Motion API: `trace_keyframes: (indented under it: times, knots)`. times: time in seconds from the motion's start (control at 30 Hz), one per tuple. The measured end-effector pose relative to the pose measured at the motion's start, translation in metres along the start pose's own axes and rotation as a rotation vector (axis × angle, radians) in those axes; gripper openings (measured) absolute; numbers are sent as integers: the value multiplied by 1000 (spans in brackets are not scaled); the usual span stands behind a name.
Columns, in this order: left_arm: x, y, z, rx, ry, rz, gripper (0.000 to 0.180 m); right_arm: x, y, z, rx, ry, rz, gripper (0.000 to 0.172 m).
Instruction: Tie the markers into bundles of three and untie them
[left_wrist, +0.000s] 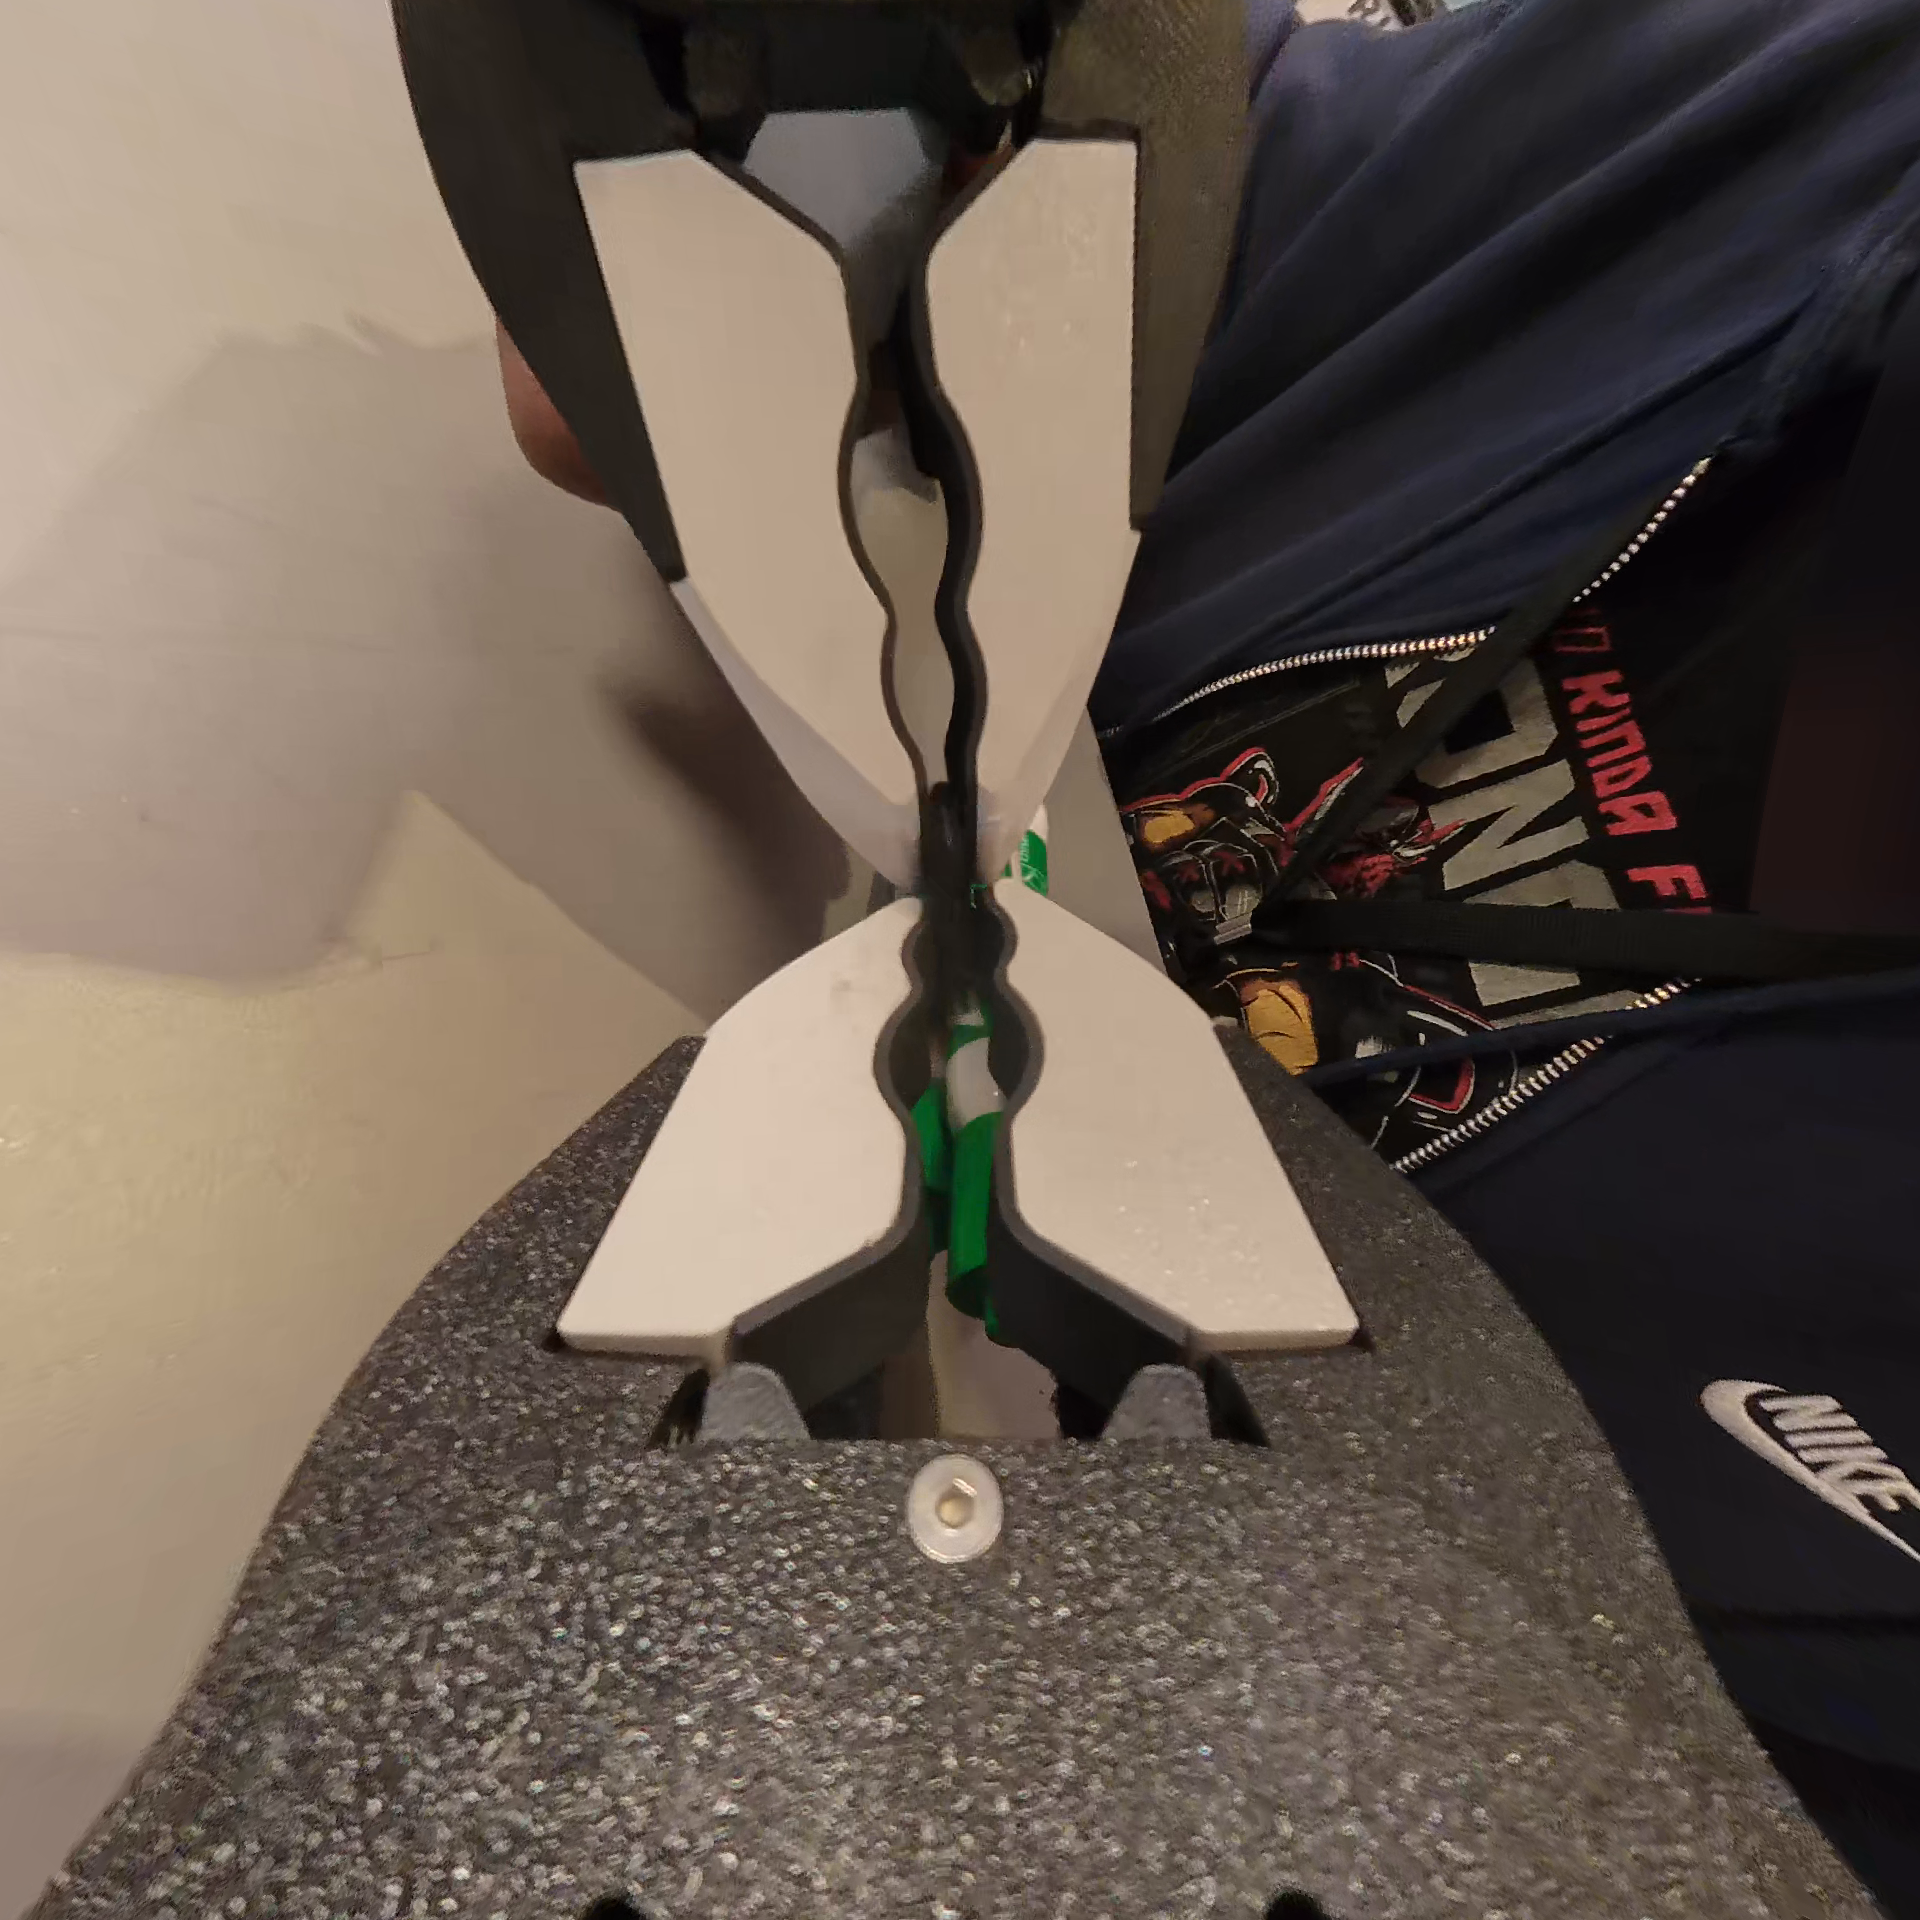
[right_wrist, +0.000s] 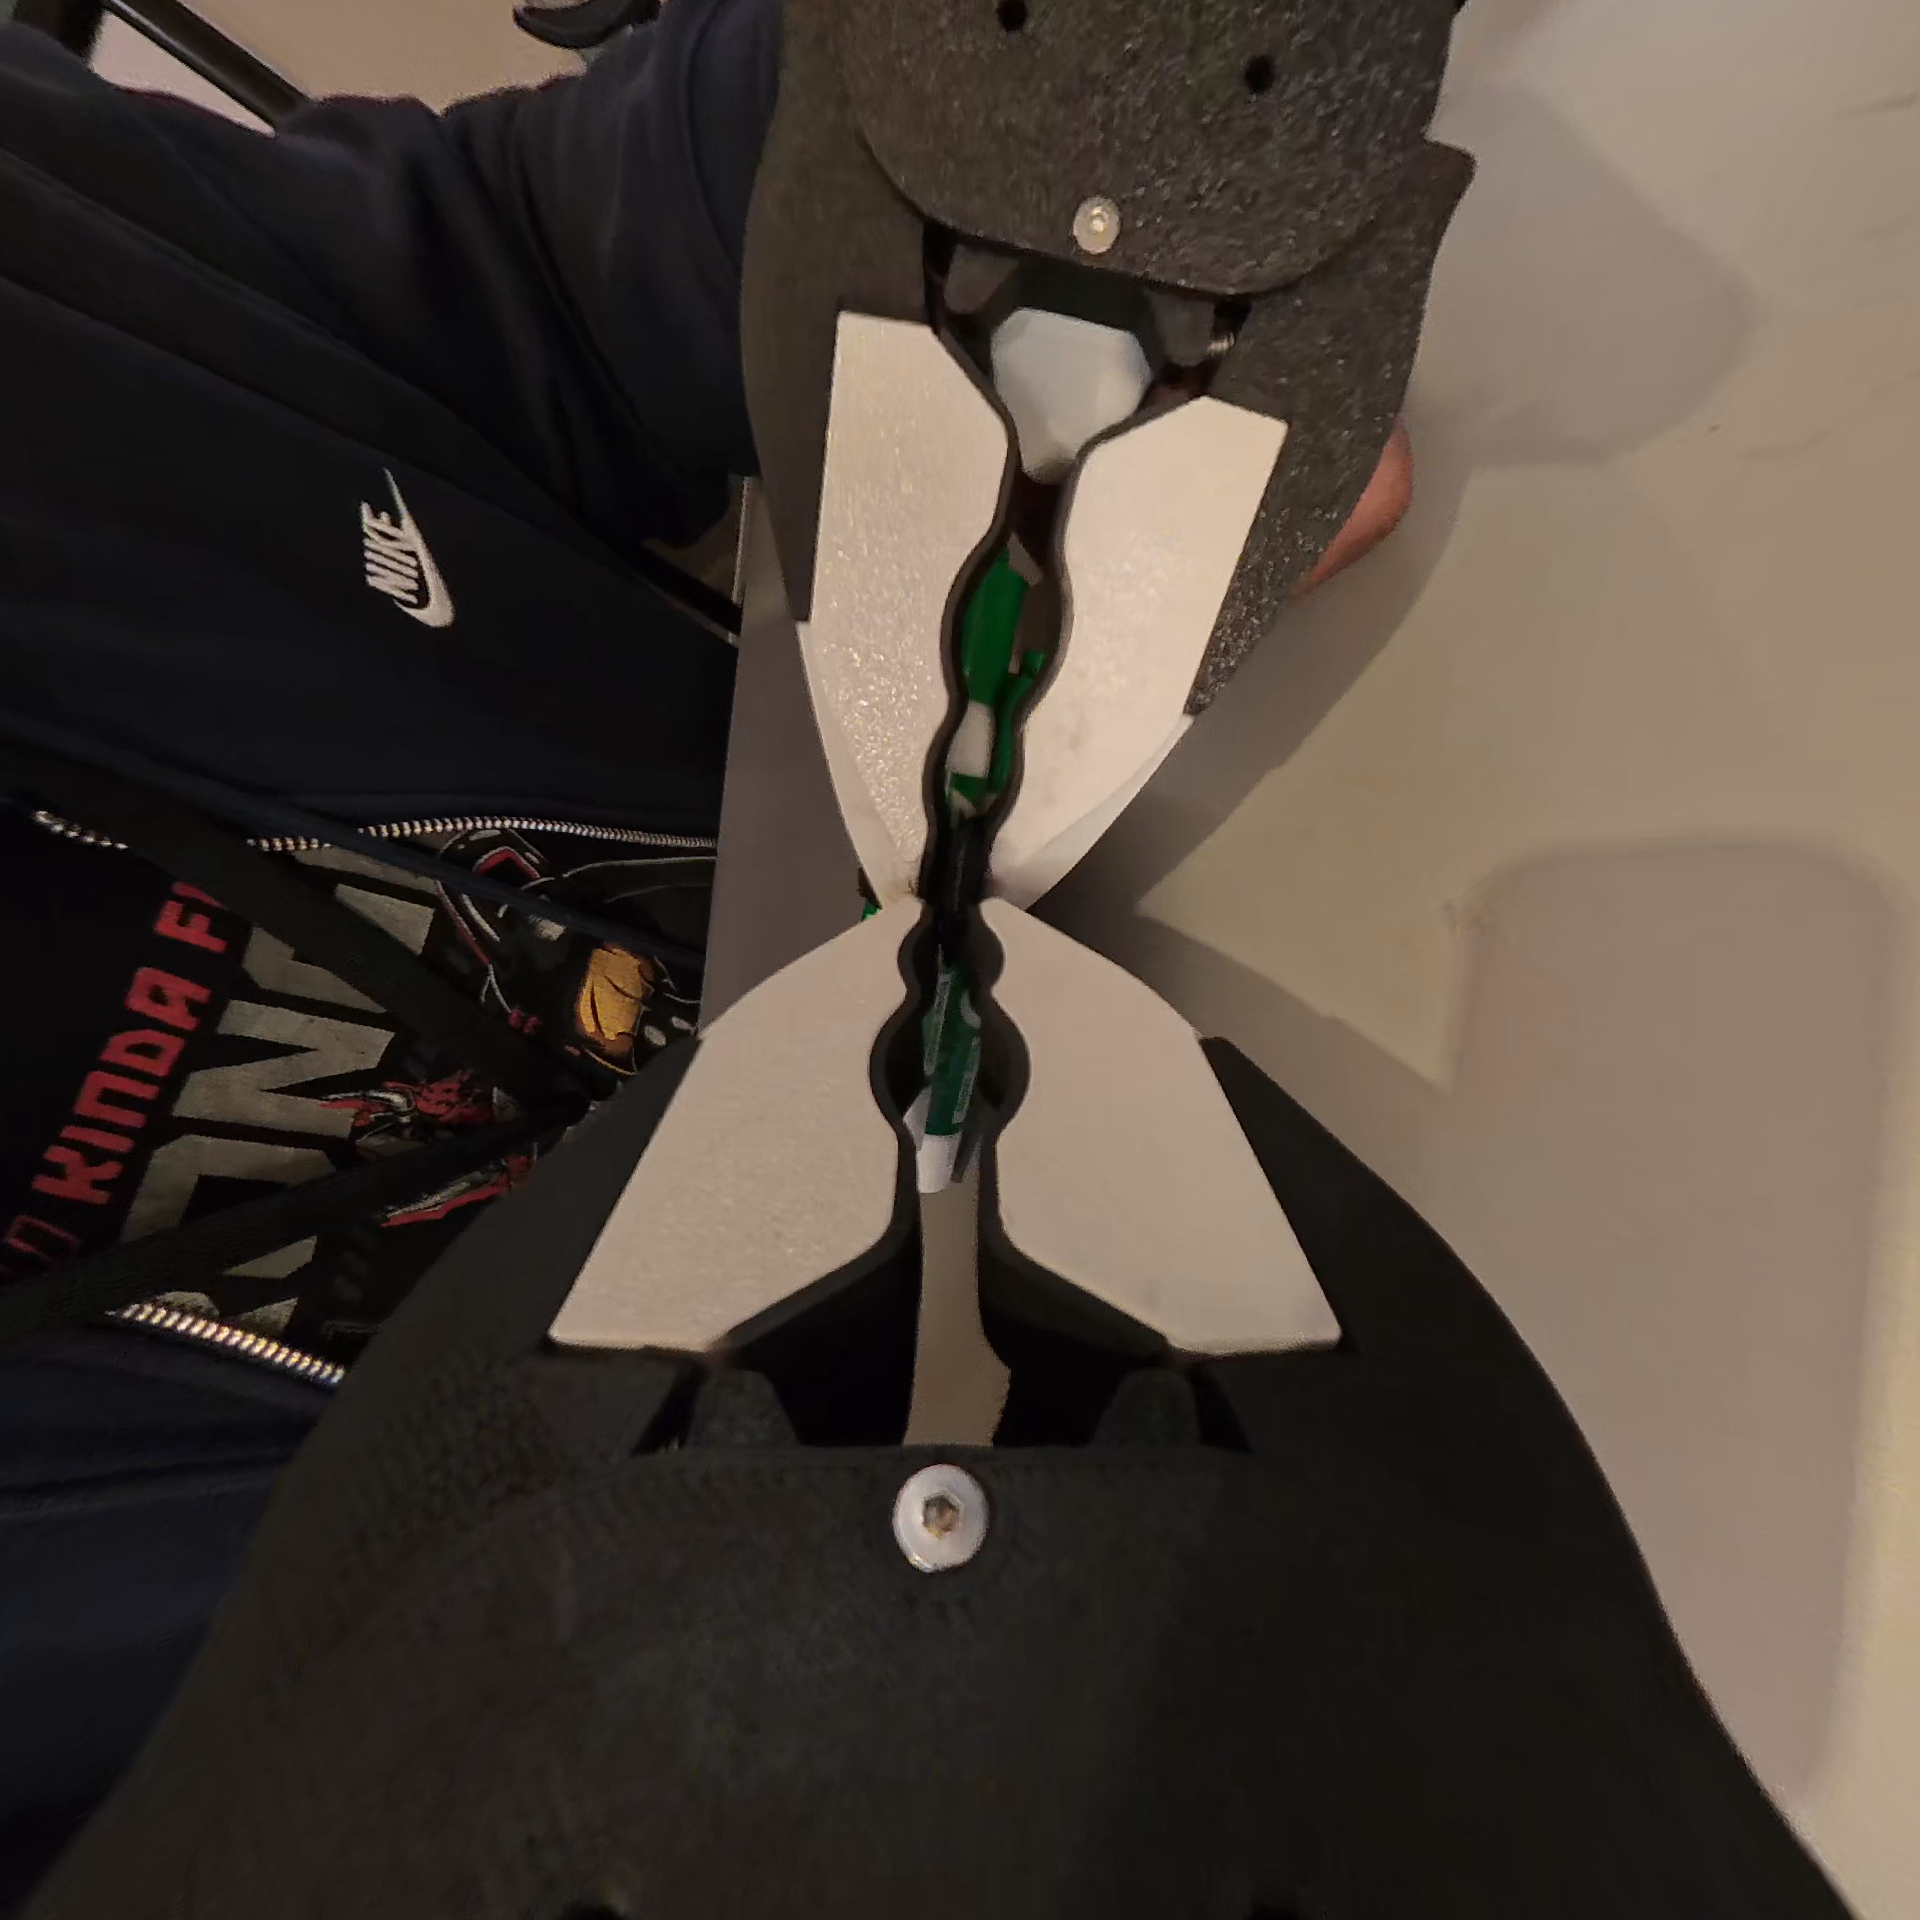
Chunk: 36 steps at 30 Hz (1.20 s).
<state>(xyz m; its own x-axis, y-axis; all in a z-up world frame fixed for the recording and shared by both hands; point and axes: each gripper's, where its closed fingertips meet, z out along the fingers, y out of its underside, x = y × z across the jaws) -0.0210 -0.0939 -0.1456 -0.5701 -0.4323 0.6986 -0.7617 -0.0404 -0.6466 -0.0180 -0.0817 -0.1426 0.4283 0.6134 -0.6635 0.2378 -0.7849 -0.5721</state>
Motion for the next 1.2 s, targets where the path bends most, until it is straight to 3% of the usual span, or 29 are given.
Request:
trace_keyframes:
  times: [0.17,0.33,0.5,0.63,0.87,1.2]
  knots:
    - [-1,-1,-1,27,-38,20,4,6,4,-13,77,66,12,28]
    - [-6,-8,-9,103,-86,20,5,3,33,-25,111,174,-3,47]
    - [-14,-40,-37,354,-161,65,5,-2,28,-61,434,290,-35,61]
    - [-14,-56,-51,483,-210,127,5,-2,15,-99,722,410,-90,51]
    - [-5,-66,-48,546,-205,189,5,-4,6,-87,733,377,-158,17]
    - [-6,-66,-43,560,-176,148,5,-4,5,-84,734,345,-142,10]
